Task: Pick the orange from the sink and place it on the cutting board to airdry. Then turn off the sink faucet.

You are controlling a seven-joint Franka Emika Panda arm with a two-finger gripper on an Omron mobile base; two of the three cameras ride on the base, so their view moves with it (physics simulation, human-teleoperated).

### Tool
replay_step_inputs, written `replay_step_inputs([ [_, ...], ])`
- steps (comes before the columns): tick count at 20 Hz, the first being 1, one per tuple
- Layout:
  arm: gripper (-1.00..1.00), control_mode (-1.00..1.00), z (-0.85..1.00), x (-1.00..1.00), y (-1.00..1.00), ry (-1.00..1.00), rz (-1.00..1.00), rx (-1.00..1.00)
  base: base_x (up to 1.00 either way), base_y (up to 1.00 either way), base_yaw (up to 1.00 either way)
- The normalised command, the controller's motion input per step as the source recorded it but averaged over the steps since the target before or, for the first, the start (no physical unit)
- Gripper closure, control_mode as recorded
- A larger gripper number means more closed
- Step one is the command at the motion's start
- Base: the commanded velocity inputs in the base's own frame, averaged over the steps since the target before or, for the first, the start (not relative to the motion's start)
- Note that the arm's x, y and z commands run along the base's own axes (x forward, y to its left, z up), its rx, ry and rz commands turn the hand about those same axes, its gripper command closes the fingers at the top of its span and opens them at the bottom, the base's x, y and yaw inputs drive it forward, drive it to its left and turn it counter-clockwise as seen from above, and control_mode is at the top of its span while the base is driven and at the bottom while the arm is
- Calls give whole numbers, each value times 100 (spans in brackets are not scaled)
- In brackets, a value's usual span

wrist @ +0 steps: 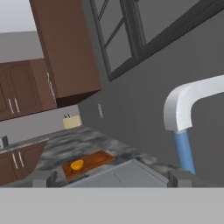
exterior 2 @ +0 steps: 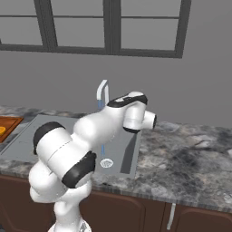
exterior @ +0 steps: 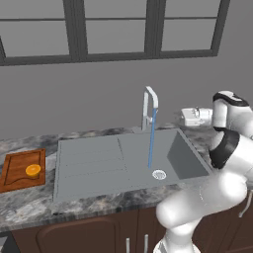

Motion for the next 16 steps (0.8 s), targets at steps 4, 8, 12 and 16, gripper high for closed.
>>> replay_step_inputs([
  [4, -100, -100, -23, 62, -24, 0, 13, 5, 0, 0, 0],
  [8, -100, -100, -23, 52, -20, 0, 18, 6, 0, 0, 0],
  [12, -100, -100, -26, 46, -8, 0, 19, 5, 0, 0, 0],
  [16, -100, -100, -29, 48, -4, 0, 14, 2, 0, 0, 0],
])
